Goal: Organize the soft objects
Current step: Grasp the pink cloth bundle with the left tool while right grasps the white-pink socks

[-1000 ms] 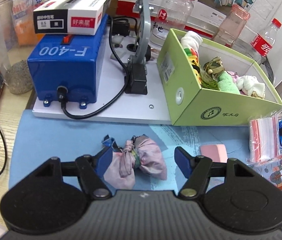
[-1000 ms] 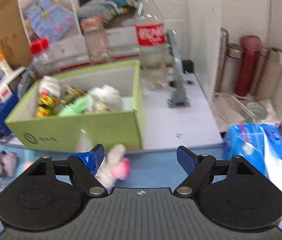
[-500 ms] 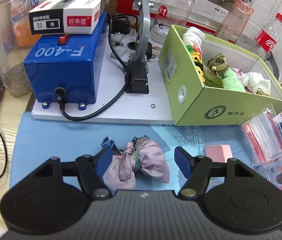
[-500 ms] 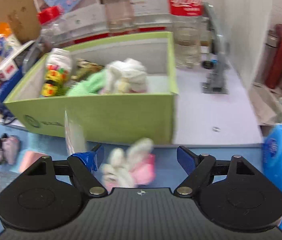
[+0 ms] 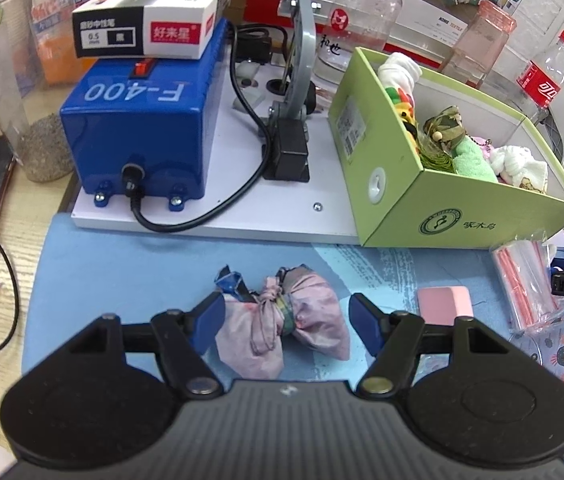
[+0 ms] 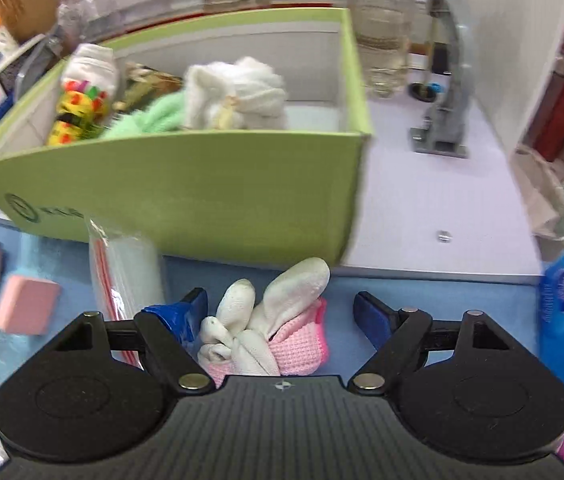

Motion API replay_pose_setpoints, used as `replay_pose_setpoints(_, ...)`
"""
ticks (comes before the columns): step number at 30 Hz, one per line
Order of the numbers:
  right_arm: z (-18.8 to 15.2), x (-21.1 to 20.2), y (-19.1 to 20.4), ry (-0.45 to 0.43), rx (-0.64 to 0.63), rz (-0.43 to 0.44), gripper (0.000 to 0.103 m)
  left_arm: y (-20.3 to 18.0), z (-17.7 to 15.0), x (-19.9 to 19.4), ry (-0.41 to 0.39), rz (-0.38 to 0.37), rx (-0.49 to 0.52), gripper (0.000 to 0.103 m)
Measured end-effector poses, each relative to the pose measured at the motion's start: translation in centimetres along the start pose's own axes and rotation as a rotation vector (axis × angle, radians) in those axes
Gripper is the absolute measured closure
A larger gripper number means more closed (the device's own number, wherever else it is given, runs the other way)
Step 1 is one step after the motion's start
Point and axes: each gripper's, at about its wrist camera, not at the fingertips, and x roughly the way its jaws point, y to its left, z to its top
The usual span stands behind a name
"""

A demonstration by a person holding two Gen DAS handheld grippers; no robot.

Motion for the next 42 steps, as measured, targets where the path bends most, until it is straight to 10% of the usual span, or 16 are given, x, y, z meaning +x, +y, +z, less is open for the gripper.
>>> replay_pose_setpoints(6, -0.5, -2.8, -0.9, -0.050, -0.060, -0.160, 0.036, 0.4, -0.3, -0.4, -0.010, 0.000, -0.010, 0.034)
replay_pose_setpoints(21, -2.6, -2.1, -3.1, -0.066, 0.209, -0.001, 0.036, 1.4, -0.8, -0.8, -0.010, 0.013, -0.036, 0.034)
replay_pose_setpoints(42, -5.3, -1.6, -2.6, -0.263, 0.101, -0.089, 0.026, 0.2, -0.4, 3.4, 0.049, -0.060, -0.036, 0.030)
